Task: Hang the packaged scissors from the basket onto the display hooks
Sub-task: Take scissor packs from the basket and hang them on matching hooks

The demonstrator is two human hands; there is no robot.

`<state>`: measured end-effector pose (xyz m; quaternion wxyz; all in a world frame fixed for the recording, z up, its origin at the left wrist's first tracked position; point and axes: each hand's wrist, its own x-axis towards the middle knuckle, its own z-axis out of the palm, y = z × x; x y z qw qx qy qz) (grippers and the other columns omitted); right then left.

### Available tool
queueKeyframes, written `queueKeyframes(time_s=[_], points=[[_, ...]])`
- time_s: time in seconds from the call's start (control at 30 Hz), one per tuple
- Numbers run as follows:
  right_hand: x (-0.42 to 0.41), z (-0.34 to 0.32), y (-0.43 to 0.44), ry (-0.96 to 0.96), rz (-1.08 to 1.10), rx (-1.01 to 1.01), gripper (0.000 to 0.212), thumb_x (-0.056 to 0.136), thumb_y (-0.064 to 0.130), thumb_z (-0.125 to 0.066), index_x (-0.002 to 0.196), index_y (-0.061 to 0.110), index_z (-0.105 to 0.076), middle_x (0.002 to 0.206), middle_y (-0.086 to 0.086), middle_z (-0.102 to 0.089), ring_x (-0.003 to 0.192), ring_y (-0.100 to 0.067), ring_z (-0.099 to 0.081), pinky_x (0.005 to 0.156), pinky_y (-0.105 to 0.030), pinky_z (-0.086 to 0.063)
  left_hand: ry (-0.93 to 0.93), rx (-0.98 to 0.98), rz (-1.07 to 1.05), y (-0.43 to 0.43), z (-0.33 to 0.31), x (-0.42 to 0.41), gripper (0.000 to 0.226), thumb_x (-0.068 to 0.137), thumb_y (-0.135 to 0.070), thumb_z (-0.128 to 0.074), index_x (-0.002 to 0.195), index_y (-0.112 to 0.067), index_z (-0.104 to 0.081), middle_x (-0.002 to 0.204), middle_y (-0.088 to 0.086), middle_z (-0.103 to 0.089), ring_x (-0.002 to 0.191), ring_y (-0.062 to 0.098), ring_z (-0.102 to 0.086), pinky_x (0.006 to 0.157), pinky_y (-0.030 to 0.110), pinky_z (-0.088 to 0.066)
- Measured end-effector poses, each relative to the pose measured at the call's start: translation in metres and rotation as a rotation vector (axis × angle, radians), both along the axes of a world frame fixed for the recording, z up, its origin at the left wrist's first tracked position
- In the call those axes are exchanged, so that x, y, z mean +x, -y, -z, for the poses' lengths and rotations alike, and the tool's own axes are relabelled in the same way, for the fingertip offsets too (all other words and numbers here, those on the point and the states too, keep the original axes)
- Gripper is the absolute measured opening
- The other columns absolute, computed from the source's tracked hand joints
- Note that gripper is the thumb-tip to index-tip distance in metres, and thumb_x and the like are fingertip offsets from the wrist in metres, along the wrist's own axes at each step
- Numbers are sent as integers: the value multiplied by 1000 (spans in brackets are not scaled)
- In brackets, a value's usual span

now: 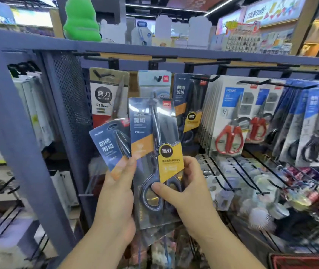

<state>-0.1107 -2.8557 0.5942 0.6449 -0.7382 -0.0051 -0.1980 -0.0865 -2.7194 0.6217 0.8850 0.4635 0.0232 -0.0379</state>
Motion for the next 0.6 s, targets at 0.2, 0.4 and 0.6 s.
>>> queueKeyframes(time_s=[0.2, 0.4, 0.6], points=[[-2, 1, 19, -5, -58, 137, 52, 67, 28, -93, 108, 32, -63, 111, -3, -76, 107, -29, -72, 99, -60, -54, 2, 43, -2, 7, 6, 4, 25, 100, -28, -66, 125, -26, -68, 113, 2, -81, 102, 24, -79, 82, 45, -61], [-1, 0, 29, 5, -67, 214, 43, 75, 18, -87, 109, 34, -67, 113, -3, -77, 108, -27, -73, 100, -50, -57, 80, 139, 56, 18, 5, 10, 23, 101, -25, -66, 124, -23, -68, 113, 7, -80, 102, 30, -78, 90, 52, -61], [0, -12, 49, 43, -56, 244, 47, 75, 10, -88, 111, 32, -68, 115, -2, -77, 107, -25, -74, 91, -39, -59, 52, 68, -28, 32, 6, 14, 17, 105, -18, -61, 120, -17, -68, 112, 8, -80, 102, 32, -78, 94, 57, -60]])
